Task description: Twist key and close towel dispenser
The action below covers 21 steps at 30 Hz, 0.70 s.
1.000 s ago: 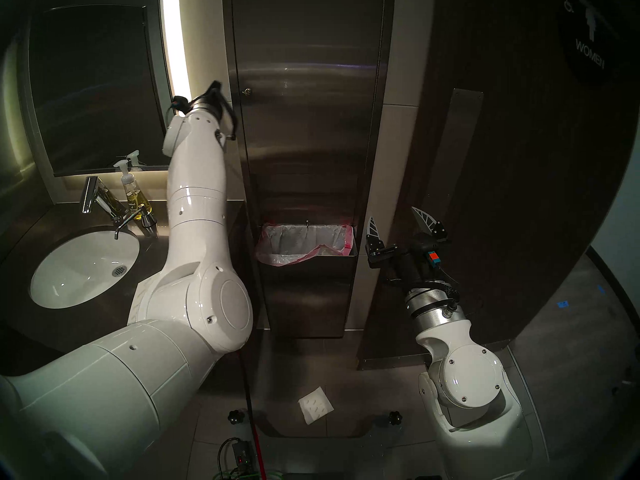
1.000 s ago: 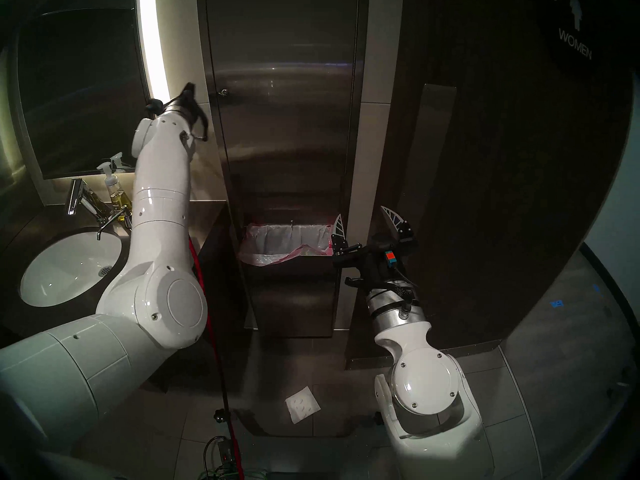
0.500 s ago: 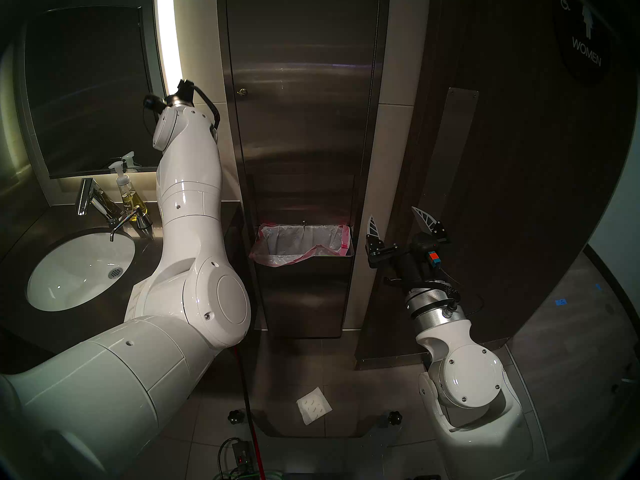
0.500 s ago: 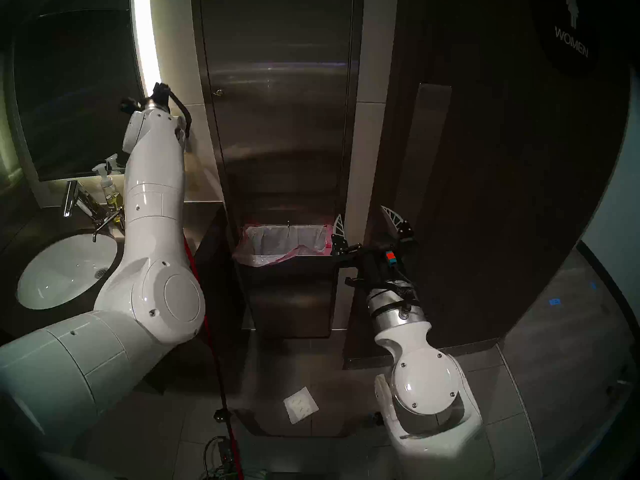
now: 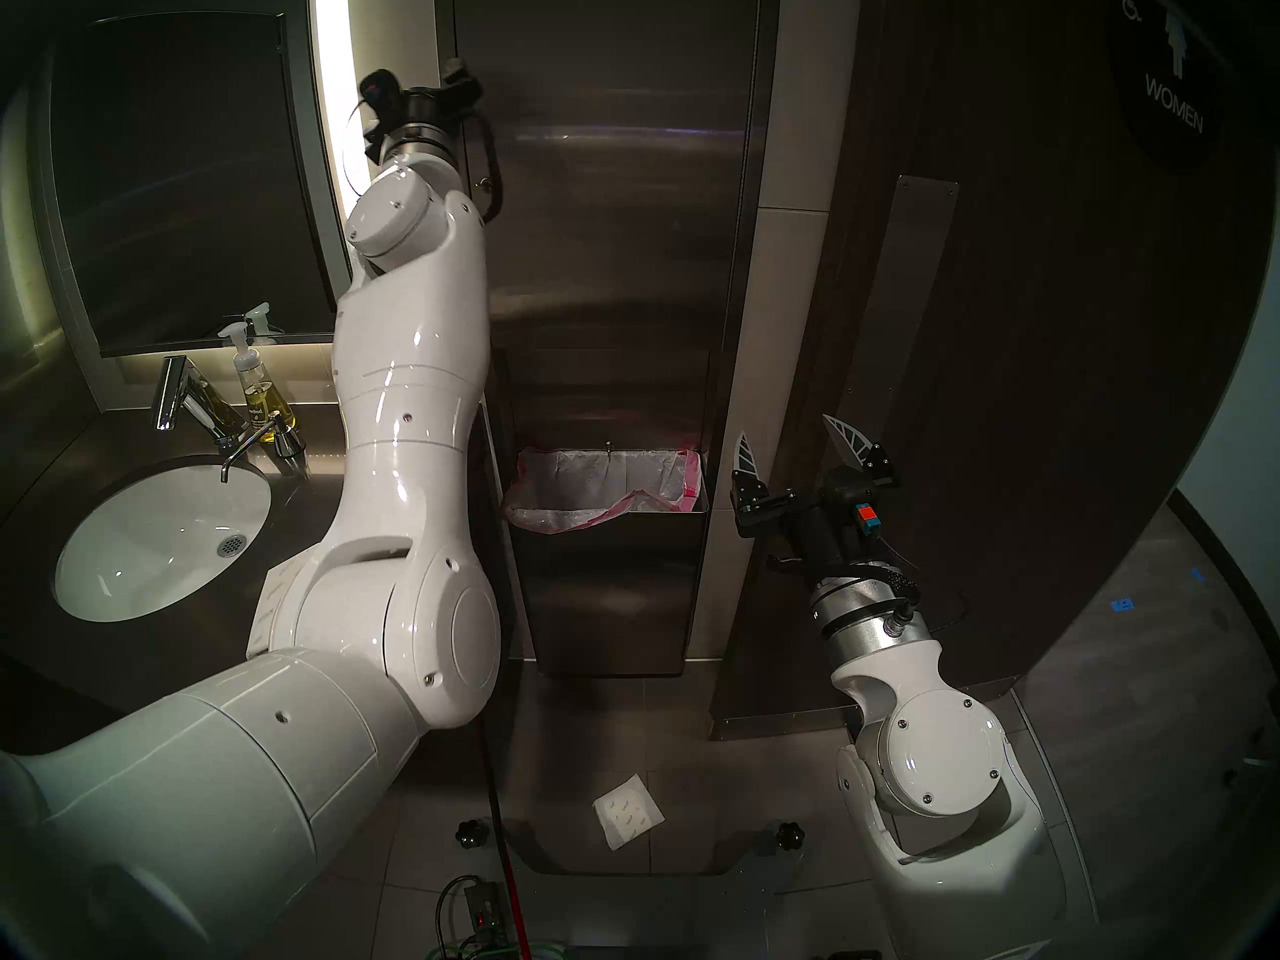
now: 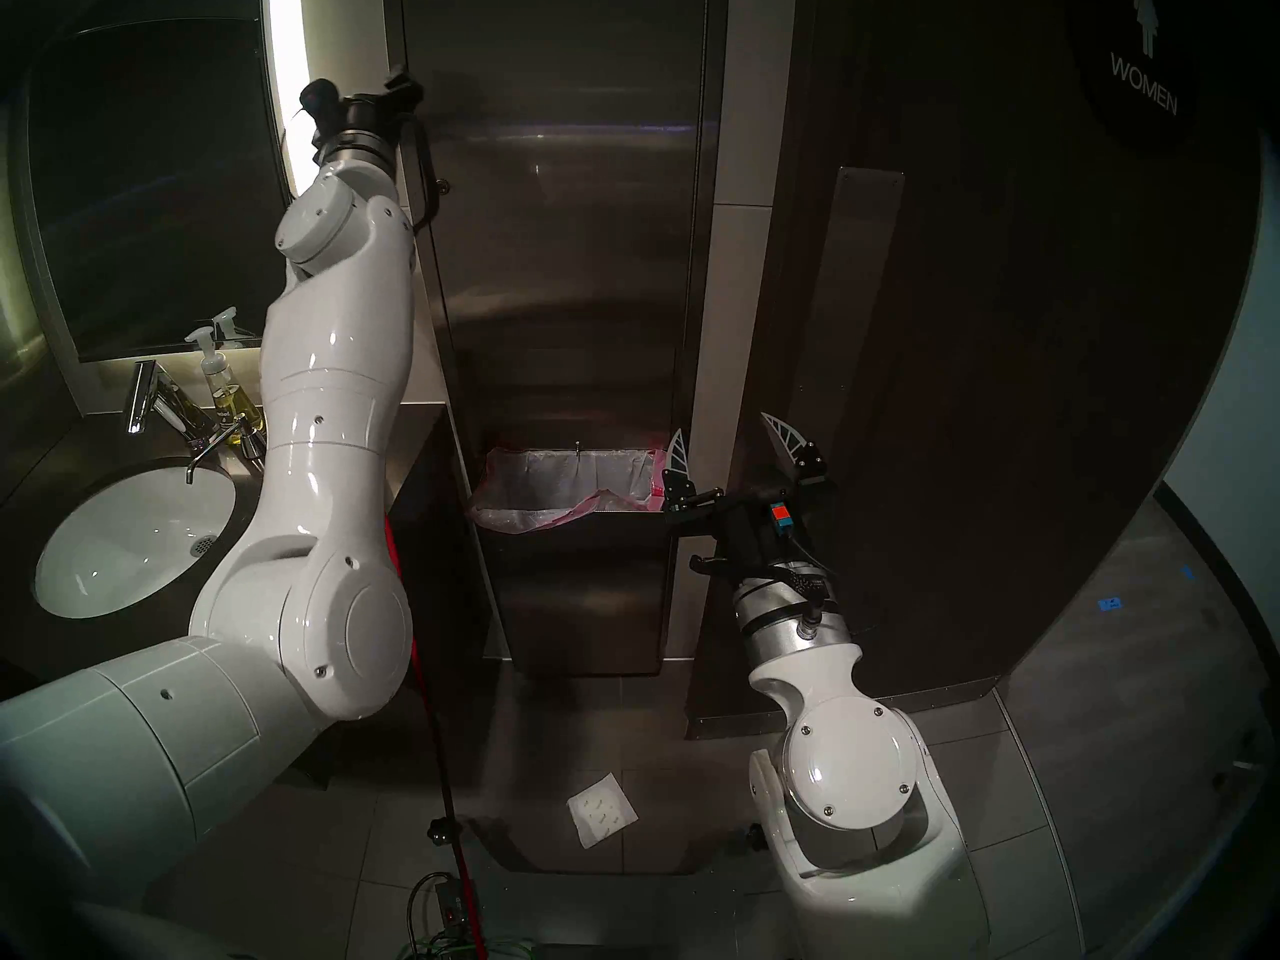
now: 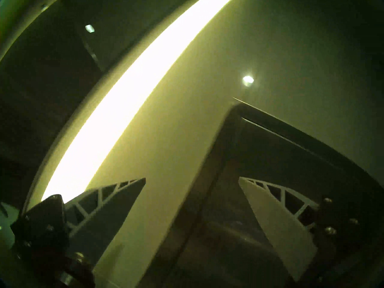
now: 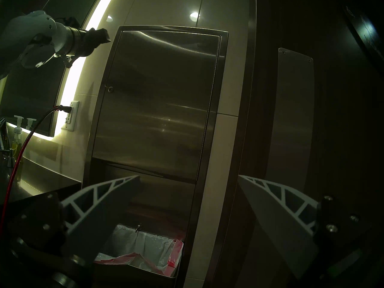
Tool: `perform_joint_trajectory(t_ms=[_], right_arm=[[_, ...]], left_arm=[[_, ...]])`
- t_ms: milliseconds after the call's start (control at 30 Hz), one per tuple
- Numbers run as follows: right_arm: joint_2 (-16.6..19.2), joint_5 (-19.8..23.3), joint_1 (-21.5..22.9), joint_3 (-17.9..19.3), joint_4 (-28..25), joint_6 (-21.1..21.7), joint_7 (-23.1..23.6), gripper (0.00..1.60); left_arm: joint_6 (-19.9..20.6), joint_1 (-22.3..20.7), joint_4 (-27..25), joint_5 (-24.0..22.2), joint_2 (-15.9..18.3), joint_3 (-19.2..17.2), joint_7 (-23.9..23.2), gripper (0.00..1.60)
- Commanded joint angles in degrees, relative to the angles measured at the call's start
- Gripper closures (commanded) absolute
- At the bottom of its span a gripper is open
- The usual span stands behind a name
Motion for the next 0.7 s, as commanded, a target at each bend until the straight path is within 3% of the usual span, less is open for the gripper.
perform_joint_trajectory(t_ms=[0,267,300,333,433,467,533,567,667], right_arm=[[-0.03,-0.04,0.41,0.07,-0.70,-0.14,-0.05,0.00],[0.16,0.03,0.46,0.02,-0.84,-0.11,-0.21,0.00],[0.18,0.04,0.47,0.01,-0.85,-0.10,-0.23,0.00],[0.20,0.04,0.47,0.01,-0.87,-0.09,-0.25,0.00],[0.27,0.05,0.47,-0.02,-0.95,-0.04,-0.31,0.00],[0.31,0.06,0.47,-0.03,-0.98,-0.01,-0.34,0.00],[0.34,0.06,0.47,-0.04,-1.02,0.03,-0.36,0.00],[0.38,0.06,0.46,-0.05,-1.07,0.08,-0.39,0.00],[0.45,0.07,0.45,-0.07,-1.14,0.19,-0.45,0.00]], left_arm=[[-1.00,6.18,-1.64,6.98,5.97,6.26,-5.94,0.00],[-4.92,13.87,-8.11,16.74,12.45,8.60,-12.65,0.00],[-5.32,13.28,-7.63,18.61,10.76,6.95,-13.38,0.00],[-6.15,15.39,-9.67,19.30,12.78,7.82,-14.24,0.00],[-8.44,17.60,-11.49,21.32,14.46,7.04,-16.12,0.00],[-9.31,19.00,-13.11,21.01,17.11,8.12,-16.95,0.00],[-10.33,18.77,-12.55,23.10,15.01,5.61,-18.54,0.00],[-11.56,20.96,-14.84,22.27,17.62,6.65,-19.16,0.00],[-13.05,22.14,-15.69,22.02,18.79,6.14,-20.83,0.00]])
